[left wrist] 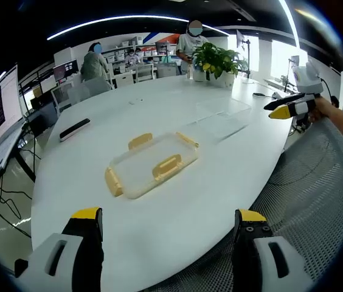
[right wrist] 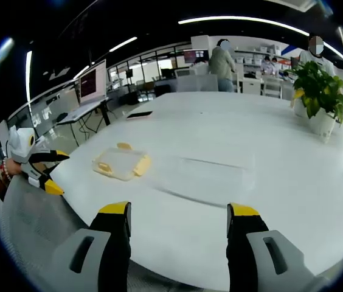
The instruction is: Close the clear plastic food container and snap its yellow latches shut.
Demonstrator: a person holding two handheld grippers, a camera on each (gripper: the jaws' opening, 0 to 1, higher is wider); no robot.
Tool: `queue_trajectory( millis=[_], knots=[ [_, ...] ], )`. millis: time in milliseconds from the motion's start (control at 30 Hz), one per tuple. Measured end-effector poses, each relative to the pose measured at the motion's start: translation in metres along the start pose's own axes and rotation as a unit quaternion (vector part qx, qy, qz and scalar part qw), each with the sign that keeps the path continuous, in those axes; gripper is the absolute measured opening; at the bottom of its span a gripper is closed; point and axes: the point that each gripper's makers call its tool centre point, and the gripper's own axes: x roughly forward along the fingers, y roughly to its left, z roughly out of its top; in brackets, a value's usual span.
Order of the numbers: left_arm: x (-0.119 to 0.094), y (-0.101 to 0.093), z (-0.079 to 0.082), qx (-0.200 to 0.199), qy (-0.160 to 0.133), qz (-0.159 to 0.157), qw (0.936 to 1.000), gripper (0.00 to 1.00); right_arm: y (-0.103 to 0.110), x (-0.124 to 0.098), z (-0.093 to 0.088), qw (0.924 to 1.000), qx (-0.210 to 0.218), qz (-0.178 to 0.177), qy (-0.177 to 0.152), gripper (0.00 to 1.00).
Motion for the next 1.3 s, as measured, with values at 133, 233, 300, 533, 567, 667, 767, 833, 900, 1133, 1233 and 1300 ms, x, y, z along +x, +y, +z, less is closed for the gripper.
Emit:
queue_trajectory(
  millis=[133,233,300,533,567,667,767,833,900,1133,1233,1300],
  knots=[
    [-0.0004,0.0002,0.0007,0.000,-0.002,0.000,1.0000,0.85,-0.0001,0.0001,-0.0009,1.0000,-0.006,-0.001,0.003,0.60],
    [-0.0002,0.0001,-0.0003,0.003,0.001,0.001,1.0000,0.85,-0.0005,0.0001,-0.0016,1.0000,-0.006,-0.002,0.005,0.60],
    [-0.0005,0.0006,0.0003,0.002,-0.001,0.002,1.0000,0.85,0.0000,0.0000,-0.0020,1.0000,-0.007,-0.001,0.006,0.59],
    [-0.0001,-0.0011,-0.0018,0.002,0.005,-0.002,1.0000,0.85,-0.0013,0.0002,-0.0029,0.9999,-0.011,-0.005,0.009,0.58],
    [0.0003,-0.0008,-0.0022,0.002,0.005,-0.002,1.0000,0.85,-0.0012,0.0003,-0.0034,0.9999,-0.011,-0.005,0.010,0.58],
    [0.0007,-0.0010,-0.0029,0.004,0.007,-0.003,1.0000,0.84,-0.0007,0.0005,-0.0035,0.9998,-0.013,-0.004,0.011,0.56],
    [0.0006,-0.0009,-0.0035,0.007,0.009,-0.002,0.9999,0.84,-0.0011,0.0002,-0.0026,0.9999,-0.011,-0.005,0.008,0.57],
    [0.0005,-0.0015,-0.0032,0.006,0.008,-0.004,0.9999,0.84,-0.0011,0.0000,-0.0019,0.9999,-0.010,-0.005,0.005,0.57],
    [0.0004,-0.0017,-0.0032,0.006,0.008,-0.005,0.9999,0.84,-0.0016,-0.0002,-0.0021,0.9999,-0.010,-0.006,0.005,0.57],
    [-0.0001,-0.0013,-0.0032,0.009,0.008,-0.003,0.9999,0.83,-0.0003,-0.0006,-0.0024,0.9999,-0.015,-0.004,0.005,0.56],
    [-0.0004,-0.0011,-0.0029,0.008,0.006,-0.002,0.9999,0.83,0.0000,-0.0006,-0.0022,0.9999,-0.014,-0.004,0.004,0.56],
    [-0.0006,-0.0005,-0.0028,0.009,0.006,-0.001,0.9999,0.83,0.0007,0.0001,-0.0037,0.9998,-0.017,-0.003,0.009,0.56]
  ],
)
